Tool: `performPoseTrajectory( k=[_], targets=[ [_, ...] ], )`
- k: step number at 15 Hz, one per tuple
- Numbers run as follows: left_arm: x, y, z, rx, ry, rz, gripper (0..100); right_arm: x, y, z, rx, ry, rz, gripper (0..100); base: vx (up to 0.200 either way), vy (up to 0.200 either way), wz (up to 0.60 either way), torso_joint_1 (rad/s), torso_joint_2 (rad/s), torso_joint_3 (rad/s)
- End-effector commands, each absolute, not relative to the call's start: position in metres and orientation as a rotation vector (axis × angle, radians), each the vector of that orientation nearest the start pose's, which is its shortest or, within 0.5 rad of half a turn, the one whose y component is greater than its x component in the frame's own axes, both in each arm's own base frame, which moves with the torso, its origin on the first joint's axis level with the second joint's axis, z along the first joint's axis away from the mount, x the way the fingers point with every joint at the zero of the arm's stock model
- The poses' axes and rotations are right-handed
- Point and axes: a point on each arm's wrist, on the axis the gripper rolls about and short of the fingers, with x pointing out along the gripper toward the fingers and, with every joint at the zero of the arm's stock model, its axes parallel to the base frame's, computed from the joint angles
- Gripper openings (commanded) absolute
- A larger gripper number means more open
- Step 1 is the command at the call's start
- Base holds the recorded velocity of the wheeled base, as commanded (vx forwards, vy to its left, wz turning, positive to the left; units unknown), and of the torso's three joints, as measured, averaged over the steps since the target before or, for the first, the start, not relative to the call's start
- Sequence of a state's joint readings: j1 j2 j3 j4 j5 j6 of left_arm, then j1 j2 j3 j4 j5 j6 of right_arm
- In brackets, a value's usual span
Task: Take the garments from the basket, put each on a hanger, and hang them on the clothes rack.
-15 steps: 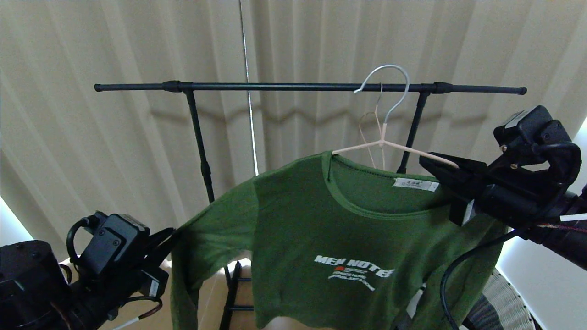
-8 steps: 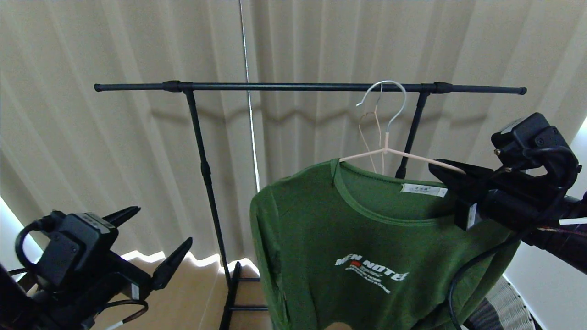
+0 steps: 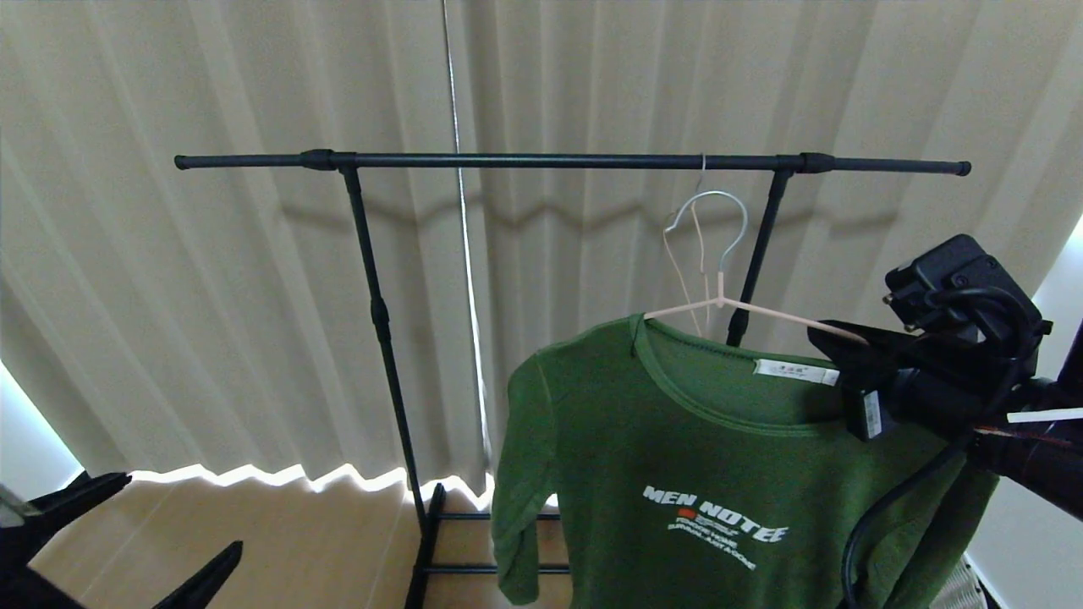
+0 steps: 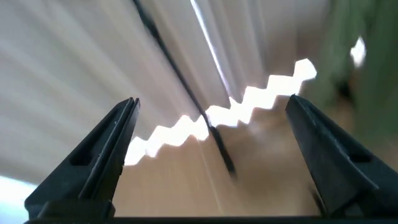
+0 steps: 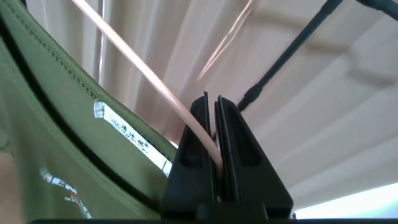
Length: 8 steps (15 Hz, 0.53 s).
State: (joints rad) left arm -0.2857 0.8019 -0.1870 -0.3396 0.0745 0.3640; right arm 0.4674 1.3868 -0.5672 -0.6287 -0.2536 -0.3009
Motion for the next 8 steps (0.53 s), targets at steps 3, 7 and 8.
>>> performPoseTrajectory(
  k=[3,7,8],
  targets=[
    [0.026,-0.006,0.17,0.326,0.023,-0.233,100,0.202,0.093,0.2,-0.363,0.146,0.227,0,0.0,0.0,0.0,0.0,0.0,0.0],
    [0.025,-0.007,0.167,0.321,0.029,-0.277,100,0.207,0.095,0.196,-0.364,0.163,0.228,0,0.0,0.0,0.0,0.0,0.0,0.0],
    [0.025,-0.007,0.167,0.321,0.026,-0.277,100,0.211,0.097,0.196,-0.364,0.162,0.229,0,0.0,0.0,0.0,0.0,0.0,0.0]
  ],
)
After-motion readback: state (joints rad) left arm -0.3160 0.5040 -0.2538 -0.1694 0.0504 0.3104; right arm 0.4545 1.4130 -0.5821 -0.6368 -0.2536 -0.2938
